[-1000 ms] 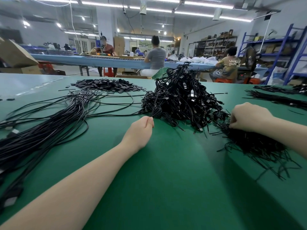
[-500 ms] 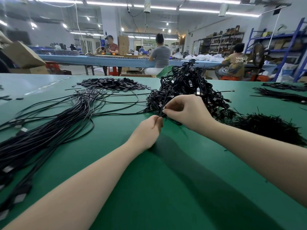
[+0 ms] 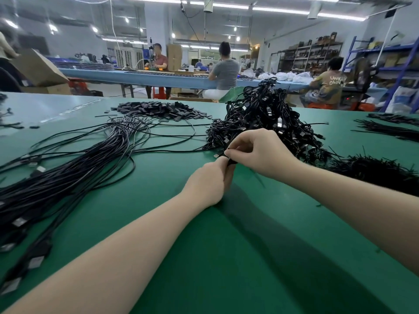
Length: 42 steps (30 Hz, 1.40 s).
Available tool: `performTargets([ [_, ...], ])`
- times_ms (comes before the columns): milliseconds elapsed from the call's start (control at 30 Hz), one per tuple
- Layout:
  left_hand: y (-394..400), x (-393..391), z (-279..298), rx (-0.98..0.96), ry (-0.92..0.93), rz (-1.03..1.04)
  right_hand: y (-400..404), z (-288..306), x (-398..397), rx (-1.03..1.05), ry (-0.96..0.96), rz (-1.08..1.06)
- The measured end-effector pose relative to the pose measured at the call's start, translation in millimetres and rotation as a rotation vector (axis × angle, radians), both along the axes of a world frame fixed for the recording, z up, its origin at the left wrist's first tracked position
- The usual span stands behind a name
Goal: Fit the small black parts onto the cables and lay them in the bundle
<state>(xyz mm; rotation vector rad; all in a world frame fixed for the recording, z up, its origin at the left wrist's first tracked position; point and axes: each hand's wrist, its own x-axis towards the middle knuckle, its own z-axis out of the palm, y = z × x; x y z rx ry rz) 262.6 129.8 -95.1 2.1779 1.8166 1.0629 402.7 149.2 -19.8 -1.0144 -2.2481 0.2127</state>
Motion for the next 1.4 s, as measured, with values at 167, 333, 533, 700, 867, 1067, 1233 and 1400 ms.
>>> performTargets([
  [167,-12.3,12.2,3.1,0.267,0.483,0.002,6.2,49.4,11.8,-0.150,-0.613,0.044],
  [333,-23.0,16.4,18.6,0.485,0.537,-0.301,29.3,62.8,42.3,-0.829,-0.601,0.081],
  [533,-13.3,25.1,12.3,0.109,-0.453,-0.272,29.2,10.0,38.2,-1.289,0.384,0.189],
  [700,2.9,14.0,9.4,-0.057,-0.814,-0.078,8.7,-44.7,-21.1,-1.007,0.963,-0.007],
  [867,8.0,11.7,5.7,-0.069,-0.804,-0.009,6.6,-60.1,-27.4,-0.771,1.070,-0.092],
  [1067,12.7,7.4,4.4,-0.090,-0.863,-0.025,6.6,-60.2,-23.9,-0.875,1.156,0.012],
  [1233,13.0,4.0,6.2,-0.108,-0.914,-0.045,5.6,-58.4,-19.0,-0.922,1.055,0.092],
  [1400,12.3,5.0,4.9,-0.093,-0.894,-0.060,6.8,-59.1,-16.0,-0.923,1.022,0.094],
])
